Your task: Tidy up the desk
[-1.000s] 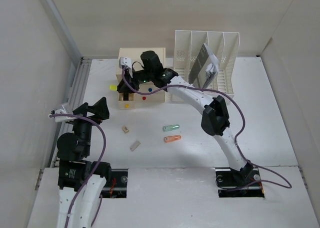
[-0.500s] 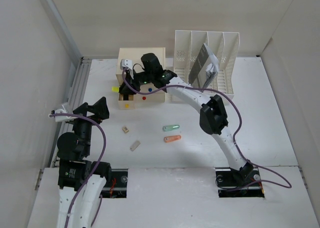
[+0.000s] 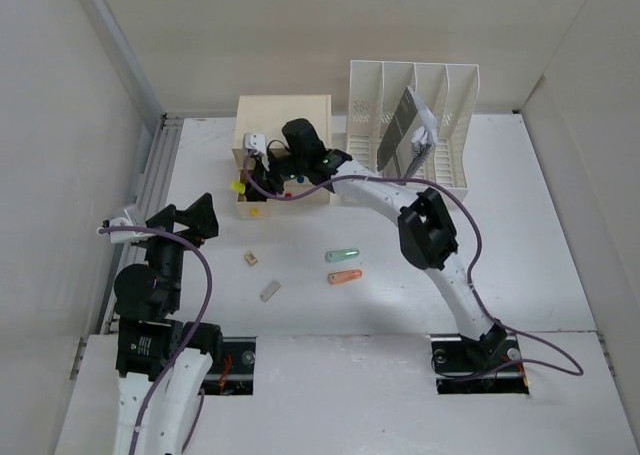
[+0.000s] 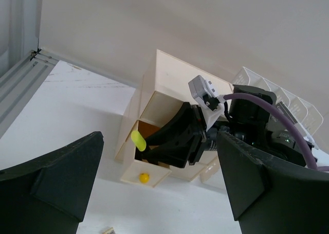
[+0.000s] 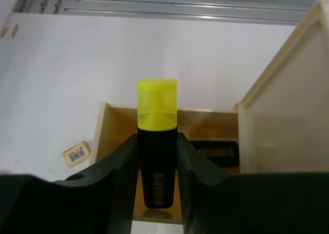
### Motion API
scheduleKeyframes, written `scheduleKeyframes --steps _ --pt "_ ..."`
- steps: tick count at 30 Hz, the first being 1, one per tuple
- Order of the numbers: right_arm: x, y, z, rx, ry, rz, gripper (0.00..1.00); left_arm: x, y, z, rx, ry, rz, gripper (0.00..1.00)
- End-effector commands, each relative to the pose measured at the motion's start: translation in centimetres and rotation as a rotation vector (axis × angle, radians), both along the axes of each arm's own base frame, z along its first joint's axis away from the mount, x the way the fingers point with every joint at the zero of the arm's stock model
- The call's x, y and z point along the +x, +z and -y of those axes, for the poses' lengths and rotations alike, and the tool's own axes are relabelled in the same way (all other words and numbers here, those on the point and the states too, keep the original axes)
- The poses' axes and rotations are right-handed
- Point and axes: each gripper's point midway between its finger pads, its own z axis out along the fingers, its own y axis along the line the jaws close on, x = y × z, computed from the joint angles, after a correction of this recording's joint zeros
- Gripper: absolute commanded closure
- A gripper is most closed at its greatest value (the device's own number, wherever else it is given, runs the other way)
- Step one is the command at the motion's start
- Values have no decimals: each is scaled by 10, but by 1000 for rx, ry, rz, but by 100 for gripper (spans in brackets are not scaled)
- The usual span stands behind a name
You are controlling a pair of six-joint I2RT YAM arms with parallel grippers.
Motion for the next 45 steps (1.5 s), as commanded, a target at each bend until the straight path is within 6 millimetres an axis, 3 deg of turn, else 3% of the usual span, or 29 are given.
scheduleKeyframes --steps 1,2,8,9,10,14,19,20,23,25,30,34,39,40,45 --pt "-10 17 1 -5 -4 54 63 -1 8 0 0 -1 33 10" --pt "-11 20 3 -2 -1 66 58 -1 8 0 0 -1 33 10" --pt "-18 37 5 -15 -10 124 53 -3 10 2 0 -10 42 10" --pt "-24 52 3 2 -2 161 51 -3 10 2 0 -10 42 10" --pt "-26 49 1 -15 -13 161 51 -3 10 2 0 -10 42 9" --pt "-24 75 3 -9 -50 238 51 -3 10 2 0 -10 42 9" --pt "-23 94 6 -3 -83 290 64 -5 11 1 -1 -10 51 9" --pt "-21 93 6 -8 -94 293 75 -5 11 1 -1 -10 51 9" --pt "-28 103 6 2 -86 300 94 -5 11 1 -1 -10 51 9" --pt "-27 101 8 -8 -91 305 100 -5 11 1 -1 -10 51 9" --pt "-40 105 3 -2 -64 303 100 -5 11 1 -1 -10 51 9" --pt "-46 90 -14 -16 -51 301 100 -5 11 1 -1 -10 51 9" --pt "-41 90 -28 -3 -76 277 100 -5 11 1 -1 -10 51 9" --pt "-41 98 -29 12 -82 274 100 -5 11 1 -1 -10 51 9" --pt "-33 76 -34 -14 -105 248 100 -5 11 1 -1 -10 51 9"
